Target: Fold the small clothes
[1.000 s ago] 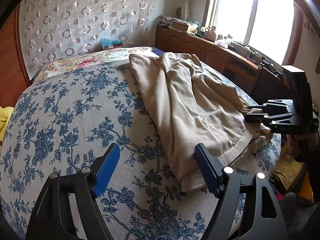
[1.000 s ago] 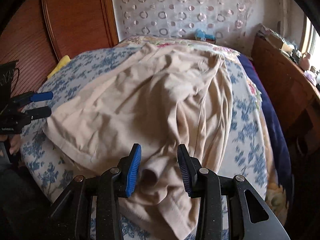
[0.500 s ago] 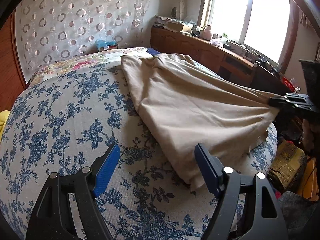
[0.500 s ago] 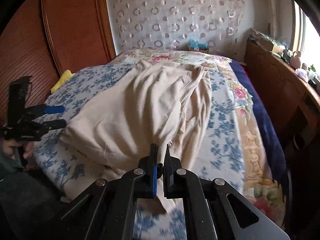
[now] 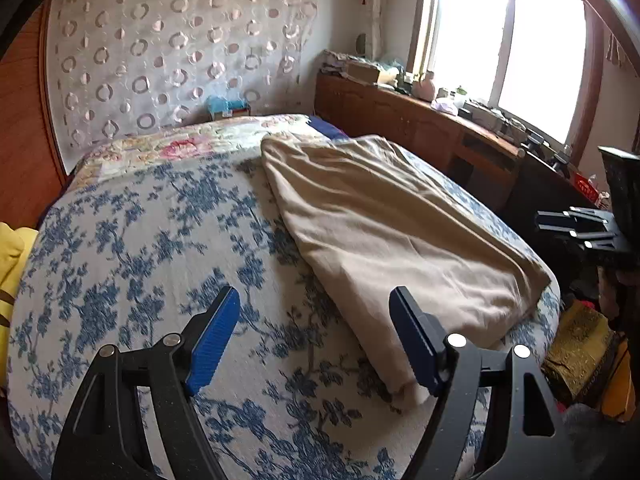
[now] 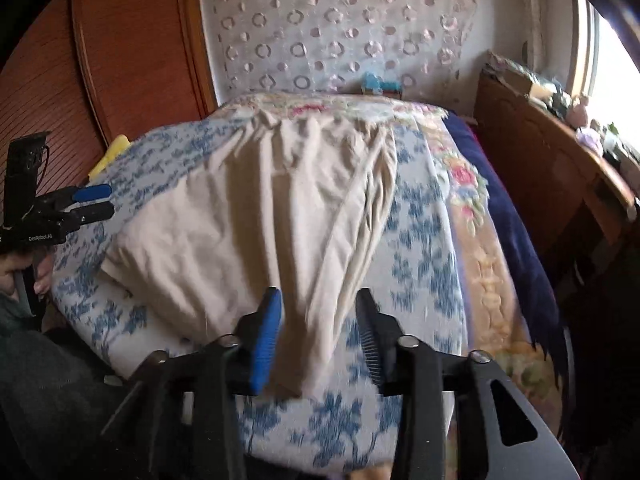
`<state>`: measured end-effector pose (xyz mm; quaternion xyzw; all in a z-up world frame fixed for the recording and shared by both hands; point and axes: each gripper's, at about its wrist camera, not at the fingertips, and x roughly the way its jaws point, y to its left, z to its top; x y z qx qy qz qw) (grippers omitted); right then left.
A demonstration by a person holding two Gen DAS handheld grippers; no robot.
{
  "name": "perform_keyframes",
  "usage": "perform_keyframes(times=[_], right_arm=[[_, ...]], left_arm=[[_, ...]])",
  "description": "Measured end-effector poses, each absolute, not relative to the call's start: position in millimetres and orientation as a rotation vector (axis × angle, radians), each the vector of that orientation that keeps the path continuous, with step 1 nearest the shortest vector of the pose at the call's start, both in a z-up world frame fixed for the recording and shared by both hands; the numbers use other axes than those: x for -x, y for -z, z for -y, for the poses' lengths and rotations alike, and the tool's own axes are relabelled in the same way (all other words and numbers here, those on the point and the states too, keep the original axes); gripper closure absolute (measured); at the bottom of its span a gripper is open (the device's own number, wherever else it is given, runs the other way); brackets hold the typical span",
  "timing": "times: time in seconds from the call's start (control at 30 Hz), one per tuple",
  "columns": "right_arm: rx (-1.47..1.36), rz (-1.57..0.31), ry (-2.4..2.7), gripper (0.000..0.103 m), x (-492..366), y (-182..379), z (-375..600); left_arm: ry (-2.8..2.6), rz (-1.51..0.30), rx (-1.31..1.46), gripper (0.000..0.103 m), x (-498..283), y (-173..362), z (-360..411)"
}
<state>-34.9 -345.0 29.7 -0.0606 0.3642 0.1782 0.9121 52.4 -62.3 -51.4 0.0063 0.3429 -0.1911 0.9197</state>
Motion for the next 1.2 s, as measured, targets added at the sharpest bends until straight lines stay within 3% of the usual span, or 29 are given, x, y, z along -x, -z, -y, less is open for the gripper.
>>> perform_keyframes(times=[0.27, 0.57, 0.87, 0.9, 0.93, 1.03, 1.2], right_arm=[[0.112, -0.657, -0.390, 0.059, -48, -36, 333], [0.062, -0.726, -0.321, 0.059, -182, -5, 323], [0.003, -0.814, -0.287, 0.079, -252, 6, 301], [0.010, -0.823, -0.289, 0.084, -254, 6, 298], [0.018, -0.837, -0.275, 0.098, -257, 7, 295], [0.015, -0.840, -0.276, 0.099, -265, -1, 296], [0.005, -0.694, -0.256, 0.100, -251, -28, 305]], left_arm=[[0.378, -0.691, -0.016, 0.025, -67, 49, 61], [0.385, -0.697, -0.007, 0.025, -72, 56, 64], [0.411, -0.743, -0.028, 0.025, -73, 70, 74], [0.411, -0.750, -0.034, 0.025, -73, 72, 75], [0.407, -0.760, -0.042, 0.025, -74, 74, 77], [0.403, -0.783, -0.052, 0.025, -74, 80, 79], [0.402, -0.799, -0.050, 0.025, -74, 85, 79]])
